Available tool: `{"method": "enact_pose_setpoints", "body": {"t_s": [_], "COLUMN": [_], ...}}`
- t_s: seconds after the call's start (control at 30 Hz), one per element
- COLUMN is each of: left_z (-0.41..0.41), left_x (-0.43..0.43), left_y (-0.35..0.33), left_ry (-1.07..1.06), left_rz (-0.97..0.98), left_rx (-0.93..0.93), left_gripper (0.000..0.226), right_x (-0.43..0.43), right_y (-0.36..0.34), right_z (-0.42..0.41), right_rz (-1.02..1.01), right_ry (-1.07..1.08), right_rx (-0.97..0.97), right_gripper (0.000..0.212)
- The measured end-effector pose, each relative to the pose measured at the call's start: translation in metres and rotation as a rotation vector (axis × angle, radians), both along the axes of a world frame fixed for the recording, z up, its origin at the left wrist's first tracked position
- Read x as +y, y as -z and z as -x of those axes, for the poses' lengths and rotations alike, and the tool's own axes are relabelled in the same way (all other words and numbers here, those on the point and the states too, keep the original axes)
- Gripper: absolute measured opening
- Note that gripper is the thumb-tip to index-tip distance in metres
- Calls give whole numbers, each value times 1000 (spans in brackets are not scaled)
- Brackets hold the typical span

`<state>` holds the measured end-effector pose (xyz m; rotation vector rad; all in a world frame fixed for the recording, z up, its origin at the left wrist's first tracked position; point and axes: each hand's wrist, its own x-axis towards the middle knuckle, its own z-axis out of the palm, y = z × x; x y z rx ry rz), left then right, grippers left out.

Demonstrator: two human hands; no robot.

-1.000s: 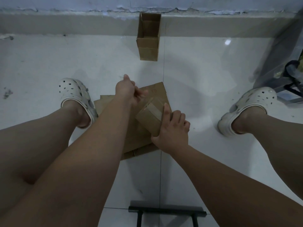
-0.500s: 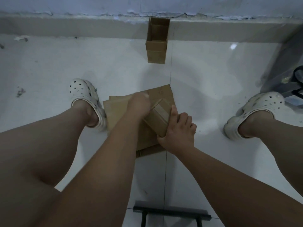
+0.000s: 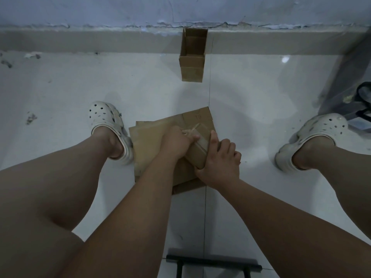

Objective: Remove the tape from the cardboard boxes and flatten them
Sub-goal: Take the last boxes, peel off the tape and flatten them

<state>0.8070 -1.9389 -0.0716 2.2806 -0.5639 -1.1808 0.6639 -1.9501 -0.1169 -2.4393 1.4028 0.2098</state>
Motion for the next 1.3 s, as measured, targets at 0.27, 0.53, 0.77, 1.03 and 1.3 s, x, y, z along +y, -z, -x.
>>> {"method": "enact_pose_setpoints", "body": {"t_s": [0.27,0.53,0.77,1.03,1.3], "left_z": [-7,0,5,13,19], "left_x": [-1,-5,-4,9,10], "left_y": [1,4,7,10,11], "left_ry": [118,161,134,168,98], "left_rz": [15,-30,38,183,97], "left_rx": [30,-104,-127,-270,-274], "left_gripper": [42,27,25,39,56], "right_x": [-2,-2,-2,0,-10], "right_y": [0,1,2,4,0], "right_z": [2,2,2,0,8], "right_rz": [5,4,10,-2,-136], "right_ry": [-9,-1,-3,30,39], "right_rx": [14,2,-8,-49,-181], "right_gripper": [112,113,112,114,104]}}
